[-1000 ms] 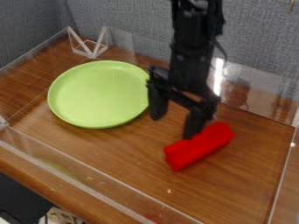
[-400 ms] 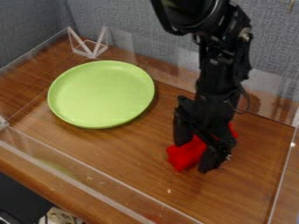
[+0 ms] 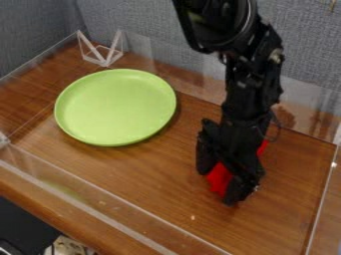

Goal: Put the red object on the green plate

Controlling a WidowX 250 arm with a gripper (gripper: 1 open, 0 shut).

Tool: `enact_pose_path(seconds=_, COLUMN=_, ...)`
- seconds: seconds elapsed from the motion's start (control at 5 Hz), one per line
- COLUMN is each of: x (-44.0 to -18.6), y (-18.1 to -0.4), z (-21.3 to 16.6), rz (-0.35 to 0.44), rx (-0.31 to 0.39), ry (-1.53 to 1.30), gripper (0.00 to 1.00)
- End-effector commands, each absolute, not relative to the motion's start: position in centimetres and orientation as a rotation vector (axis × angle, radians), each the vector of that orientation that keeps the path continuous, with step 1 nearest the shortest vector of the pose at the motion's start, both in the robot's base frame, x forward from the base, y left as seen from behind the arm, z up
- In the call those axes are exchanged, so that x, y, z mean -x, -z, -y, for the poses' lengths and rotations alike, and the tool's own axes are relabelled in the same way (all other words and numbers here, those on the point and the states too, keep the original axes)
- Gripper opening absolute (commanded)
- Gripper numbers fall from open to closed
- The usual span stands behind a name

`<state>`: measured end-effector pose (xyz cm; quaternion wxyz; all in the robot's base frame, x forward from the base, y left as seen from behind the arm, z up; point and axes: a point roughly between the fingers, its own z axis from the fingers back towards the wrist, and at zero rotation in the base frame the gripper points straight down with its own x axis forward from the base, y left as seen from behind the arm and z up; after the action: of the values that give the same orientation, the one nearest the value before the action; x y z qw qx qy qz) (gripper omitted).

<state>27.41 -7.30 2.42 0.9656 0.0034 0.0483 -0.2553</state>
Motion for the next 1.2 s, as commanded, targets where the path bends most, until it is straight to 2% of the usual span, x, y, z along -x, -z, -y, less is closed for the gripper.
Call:
enact_pose_path(seconds=0.0, x=-28.2, y=-3.2, z=6.8, rz=-0.063, rx=-0.018, ry=0.493, gripper=0.00)
enact_pose_path(seconds=0.8, x=-29.0, y=-4.4, z=5.7, rz=-0.004, rx=-0.061, ry=0.399, gripper=0.00)
enact_pose_path(seconds=1.0, x=-29.3, y=-4.4, z=5.7, rz=0.010, rx=-0.058, ry=0.387, gripper=1.00)
